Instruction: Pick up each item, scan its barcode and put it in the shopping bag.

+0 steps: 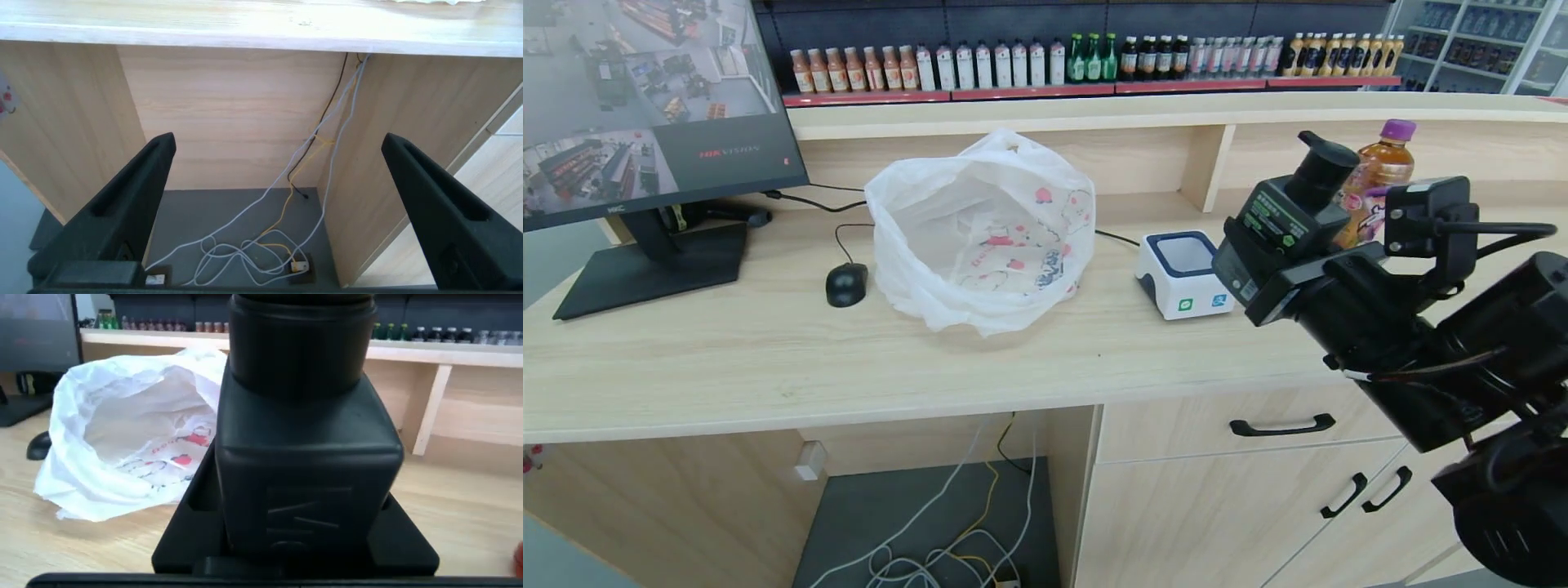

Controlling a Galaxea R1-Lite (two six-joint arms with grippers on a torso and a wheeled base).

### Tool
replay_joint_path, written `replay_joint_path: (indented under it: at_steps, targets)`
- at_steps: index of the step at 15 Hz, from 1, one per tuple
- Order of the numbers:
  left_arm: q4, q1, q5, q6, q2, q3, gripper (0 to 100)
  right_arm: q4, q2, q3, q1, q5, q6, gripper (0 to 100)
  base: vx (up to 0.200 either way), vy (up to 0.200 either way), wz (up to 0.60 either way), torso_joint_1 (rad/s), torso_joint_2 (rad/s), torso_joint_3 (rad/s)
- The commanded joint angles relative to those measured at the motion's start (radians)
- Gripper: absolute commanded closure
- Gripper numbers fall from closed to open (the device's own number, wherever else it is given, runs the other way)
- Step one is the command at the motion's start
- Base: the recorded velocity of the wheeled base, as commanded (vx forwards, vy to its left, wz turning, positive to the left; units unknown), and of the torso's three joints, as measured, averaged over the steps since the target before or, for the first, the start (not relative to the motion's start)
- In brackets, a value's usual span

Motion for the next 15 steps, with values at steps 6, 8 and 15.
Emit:
replay_joint_path:
  at_steps: [6, 8, 15]
  targets:
    - [0.000, 0.001, 0.000, 0.000, 0.000, 0.000, 0, -0.001, 0.190, -0.316, -0.090, 0.287, -0.010, 100, 0.000, 0.000, 0.00, 0.000, 0.00, 0.000]
    - [0.000, 0.001, 0.000, 0.000, 0.000, 0.000, 0, -0.001, 0.210, -0.330, -0.130, 0.431, -0.008, 100, 0.000, 0.000, 0.00, 0.000, 0.00, 0.000]
    - [0.000, 0.001, 0.000, 0.000, 0.000, 0.000, 0, -0.001, 0.381, -0.592, -0.243, 0.864, -0.002, 100, 0.000, 0.000, 0.00, 0.000, 0.00, 0.000]
